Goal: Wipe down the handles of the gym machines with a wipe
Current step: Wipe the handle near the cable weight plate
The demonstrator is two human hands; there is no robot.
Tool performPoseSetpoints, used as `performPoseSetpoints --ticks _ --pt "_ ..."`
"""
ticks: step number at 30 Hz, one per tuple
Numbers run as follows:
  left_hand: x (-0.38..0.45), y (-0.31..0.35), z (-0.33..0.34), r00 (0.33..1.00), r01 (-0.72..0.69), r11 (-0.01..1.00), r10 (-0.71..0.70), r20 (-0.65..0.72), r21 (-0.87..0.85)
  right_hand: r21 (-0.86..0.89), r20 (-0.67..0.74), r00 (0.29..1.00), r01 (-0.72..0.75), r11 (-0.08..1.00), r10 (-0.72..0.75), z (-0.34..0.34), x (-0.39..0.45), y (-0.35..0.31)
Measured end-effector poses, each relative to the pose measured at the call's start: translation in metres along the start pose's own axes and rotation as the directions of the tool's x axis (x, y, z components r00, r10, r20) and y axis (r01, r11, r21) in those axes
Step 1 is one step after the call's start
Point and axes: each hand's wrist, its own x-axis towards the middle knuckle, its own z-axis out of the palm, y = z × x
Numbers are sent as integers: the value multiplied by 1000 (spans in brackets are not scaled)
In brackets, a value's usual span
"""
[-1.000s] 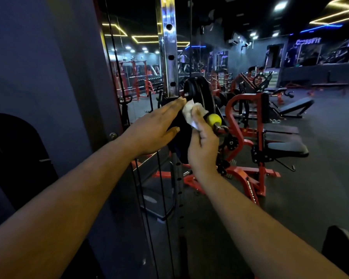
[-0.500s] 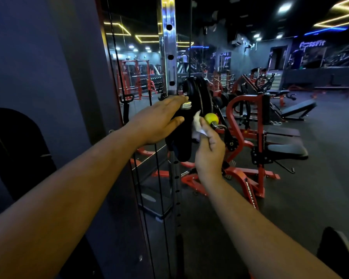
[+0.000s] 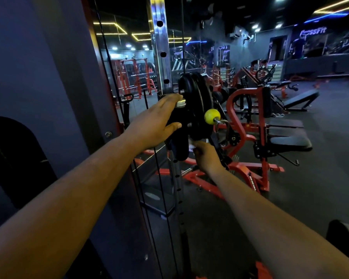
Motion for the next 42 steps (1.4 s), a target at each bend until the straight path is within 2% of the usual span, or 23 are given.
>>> performPoseSetpoints --ticks 4,8,11,14,18,24,26,27,29,30,31,32,33,35,37,38,40,42 --pt "-1 -4 7 999 -29 999 28 -33 -37 122 146 989 -58 991 40 19 3 -6" --pt "-1 -10 13 998 -46 995 42 -44 -90 381 101 991 -120 917 87 8 -27 -11" --pt "0 -12 17 996 -68 990 60 -71 -120 546 147 985 -153 823 86 -11 -52 -16" --pt "2 -17 18 993 -96 989 87 -80 -114 578 115 989 -143 804 94 -14 -45 -17" --pt "-2 -31 20 992 -113 989 106 -71 -98 485 80 988 -157 860 135 6 -41 -42" --pt "-16 -83 57 998 -37 997 40 41 -69 610 -82 965 -149 779 249 13 -79 -44" --pt "-16 -102 71 996 -51 998 53 67 -29 560 -231 953 -34 828 195 2 -91 -58" --pt "-15 -109 76 995 -62 998 62 73 -14 451 -348 933 80 889 93 -3 -96 -65" --pt "-12 -116 85 993 -94 996 92 78 15 67 -485 840 316 947 -246 -9 -102 -77" --pt "-10 -119 88 991 -110 994 107 79 29 -160 -443 778 420 893 -445 -7 -101 -81" --pt "-7 -123 92 989 -127 991 123 81 51 -362 -323 727 497 789 -606 -2 -97 -84" --pt "-6 -127 95 987 -146 986 140 81 75 -524 -151 703 540 659 -695 5 -92 -86" --pt "-4 -131 99 985 -160 982 152 83 101 -656 35 706 550 517 -707 13 -85 -86" --pt "-4 -138 109 983 -170 974 156 99 147 -849 311 789 481 219 -529 31 -70 -86" --pt "-4 -146 118 981 -177 970 160 112 168 -918 384 882 397 -7 -272 49 -51 -93" --pt "-3 -147 123 980 -187 968 171 106 165 -919 394 904 382 -100 -165 56 -42 -99" --pt "-1 -145 130 977 -206 968 194 89 145 -895 399 917 383 -227 -26 69 -23 -108" --pt "1 -143 136 977 -205 973 197 80 108 -905 336 939 344 -250 74 81 -9 -114"
